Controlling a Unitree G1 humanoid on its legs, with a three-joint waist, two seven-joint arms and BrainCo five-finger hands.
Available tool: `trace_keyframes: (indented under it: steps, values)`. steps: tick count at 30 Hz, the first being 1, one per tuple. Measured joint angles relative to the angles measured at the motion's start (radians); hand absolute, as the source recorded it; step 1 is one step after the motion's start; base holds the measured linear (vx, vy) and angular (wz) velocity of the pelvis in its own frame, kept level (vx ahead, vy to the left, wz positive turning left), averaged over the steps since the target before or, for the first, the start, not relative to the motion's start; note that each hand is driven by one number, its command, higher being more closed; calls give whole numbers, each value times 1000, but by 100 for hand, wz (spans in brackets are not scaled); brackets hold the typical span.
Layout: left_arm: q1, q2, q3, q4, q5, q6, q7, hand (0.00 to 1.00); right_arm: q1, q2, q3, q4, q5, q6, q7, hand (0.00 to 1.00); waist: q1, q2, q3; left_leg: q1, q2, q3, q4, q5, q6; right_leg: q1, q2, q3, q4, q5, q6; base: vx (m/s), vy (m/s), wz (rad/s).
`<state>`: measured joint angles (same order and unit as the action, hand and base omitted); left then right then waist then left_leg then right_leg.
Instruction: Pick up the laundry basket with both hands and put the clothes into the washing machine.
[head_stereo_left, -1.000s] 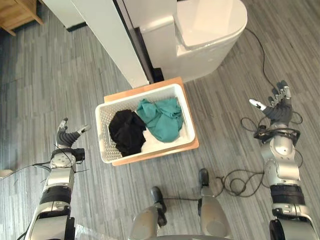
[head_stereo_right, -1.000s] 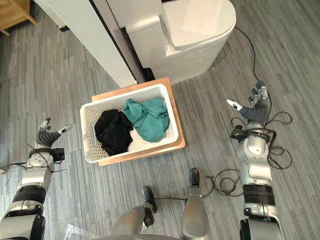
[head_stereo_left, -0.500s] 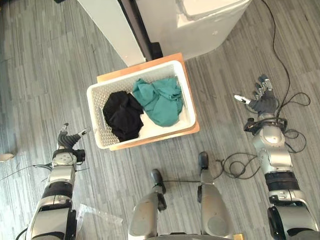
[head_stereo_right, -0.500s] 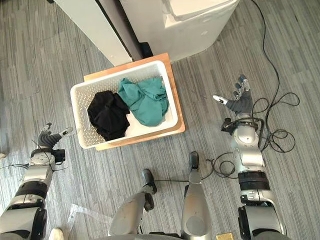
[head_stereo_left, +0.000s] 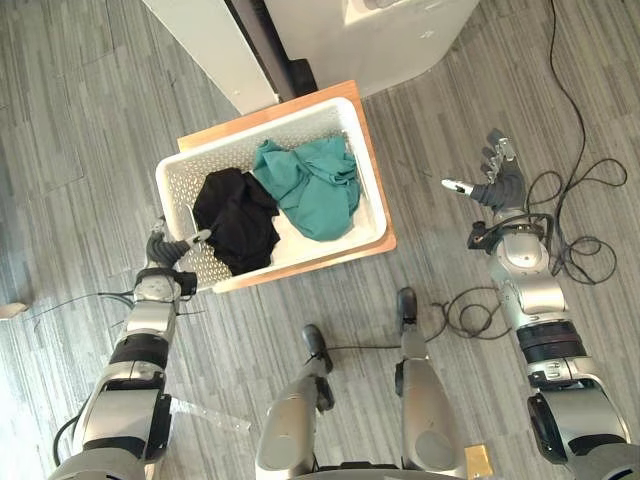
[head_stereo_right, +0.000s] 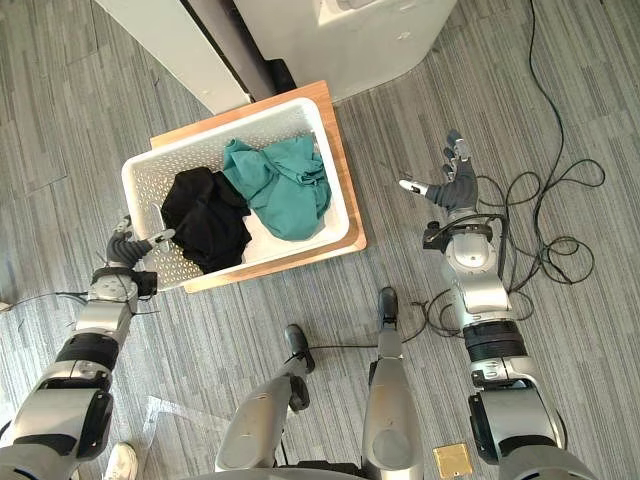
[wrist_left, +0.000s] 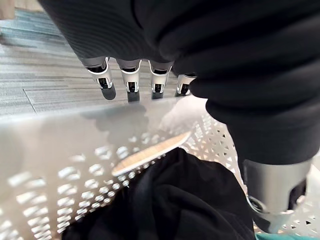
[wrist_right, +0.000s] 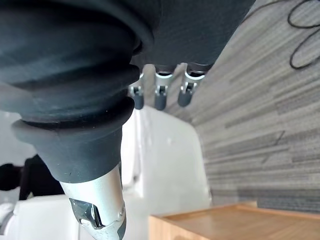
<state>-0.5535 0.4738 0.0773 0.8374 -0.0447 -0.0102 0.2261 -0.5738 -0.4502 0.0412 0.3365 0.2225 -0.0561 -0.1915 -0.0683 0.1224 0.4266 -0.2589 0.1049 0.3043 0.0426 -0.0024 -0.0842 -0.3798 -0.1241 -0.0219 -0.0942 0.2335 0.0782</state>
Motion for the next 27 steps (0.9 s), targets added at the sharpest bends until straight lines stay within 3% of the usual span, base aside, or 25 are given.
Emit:
trace_keyframes:
  steps: [6, 13, 23, 27]
  values:
    - [-41, -11, -12, 40, 0, 6, 21, 0, -84, 5, 56, 4, -34, 8, 1, 0, 4, -5, 29, -24, -1, 1, 2, 0, 0, -25, 0, 4, 0, 5, -1, 0, 0, 0]
    - [-95, -35, -28, 67, -2, 0, 53, 0, -164, 24, 100, 83, -70, 31, 1, 0, 28, -4, 33, -32, -3, -3, 1, 0, 0, -31, -2, 4, 0, 6, -2, 2, 2, 1]
    - [-134, -59, -28, 77, -20, -36, 85, 0, -304, 62, 135, 280, -118, 47, 2, 0, 36, -4, 33, -72, -11, -32, -1, 12, 7, -59, -13, -18, 0, 10, 4, -8, 3, 8]
    - [-151, -63, -43, 113, -23, -28, 80, 0, -333, 70, 134, 353, -148, 66, 3, 0, 40, -5, 34, -94, -22, -34, -3, 18, 14, -79, -23, -17, 0, 16, 12, -10, 18, 5]
